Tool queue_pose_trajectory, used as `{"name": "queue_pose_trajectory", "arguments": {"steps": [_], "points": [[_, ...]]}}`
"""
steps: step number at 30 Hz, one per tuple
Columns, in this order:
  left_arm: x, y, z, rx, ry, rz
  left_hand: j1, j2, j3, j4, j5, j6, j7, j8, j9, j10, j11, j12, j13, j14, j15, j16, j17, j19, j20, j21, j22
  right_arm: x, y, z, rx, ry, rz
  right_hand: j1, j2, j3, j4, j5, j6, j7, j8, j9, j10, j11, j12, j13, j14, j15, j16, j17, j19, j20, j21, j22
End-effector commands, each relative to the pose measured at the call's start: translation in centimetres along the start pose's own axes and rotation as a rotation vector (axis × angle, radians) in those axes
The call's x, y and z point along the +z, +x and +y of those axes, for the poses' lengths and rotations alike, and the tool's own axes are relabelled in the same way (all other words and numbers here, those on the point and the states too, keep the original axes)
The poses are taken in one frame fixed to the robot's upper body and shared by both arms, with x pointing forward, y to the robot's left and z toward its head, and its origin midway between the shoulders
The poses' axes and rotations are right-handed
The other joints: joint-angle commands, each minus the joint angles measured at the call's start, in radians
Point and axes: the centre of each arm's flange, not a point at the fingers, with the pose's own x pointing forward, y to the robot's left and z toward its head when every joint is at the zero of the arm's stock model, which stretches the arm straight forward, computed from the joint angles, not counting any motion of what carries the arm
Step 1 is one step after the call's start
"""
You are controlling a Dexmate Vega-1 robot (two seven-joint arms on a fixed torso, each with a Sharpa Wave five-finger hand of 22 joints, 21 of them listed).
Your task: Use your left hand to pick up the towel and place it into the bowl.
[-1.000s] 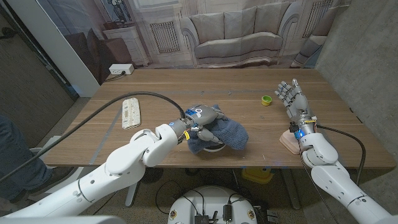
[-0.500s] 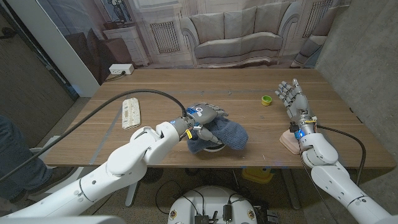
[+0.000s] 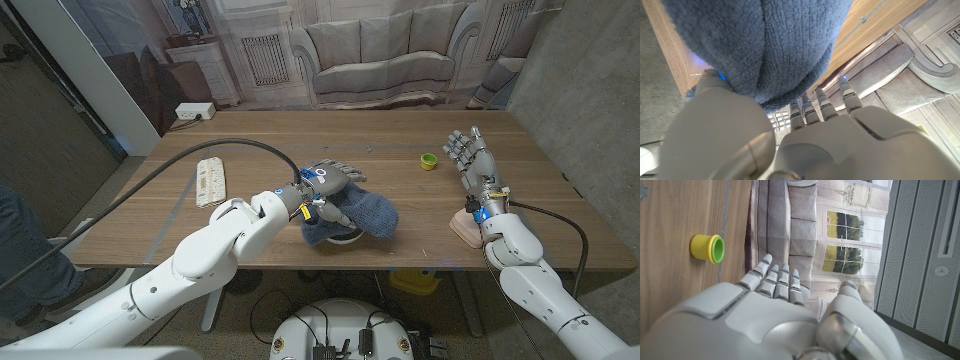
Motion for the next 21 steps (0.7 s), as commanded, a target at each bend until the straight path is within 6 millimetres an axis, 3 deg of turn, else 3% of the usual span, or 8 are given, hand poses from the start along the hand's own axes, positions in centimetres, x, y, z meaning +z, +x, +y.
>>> {"name": "queue_pose_trajectory", "arguments": {"steps": [1, 21], "points": [[-0.5, 0.2, 0.7, 0.064, 0.014, -0.007, -0.032, 0.000, -0.020, 0.015, 0.010, 0.014, -0.002, 0.016, 0.002, 0.010, -0.012, 0.016, -0.003, 0.007, 0.004, 0.013, 0.000, -0.010, 0.004, 0.010, 0.001, -0.1, -0.2, 0.0, -0.001, -0.002, 0.006, 0.001, 0.005, 0.002, -0.005, -0.004, 0.010, -0.001, -0.001, 0.002, 0.006, 0.000, 0.001, 0.005, 0.003, 0.005, -0.006, 0.003, 0.008, -0.005, -0.002, 0.006], [0.0, 0.5, 2.0, 0.164, 0.055, -0.033, -0.079, 0.005, -0.044, 0.039, 0.020, 0.040, -0.005, 0.027, 0.002, 0.034, -0.021, 0.029, -0.010, 0.025, 0.003, 0.024, -0.003, -0.002, 0.000, 0.018, 0.001, -0.3, -1.0, -0.4, -0.007, 0.004, 0.006, 0.000, 0.006, 0.002, -0.006, -0.004, 0.010, 0.000, -0.001, 0.002, 0.006, 0.000, 0.001, 0.005, 0.003, 0.005, -0.007, 0.003, 0.008, -0.004, -0.003, 0.006]]}}
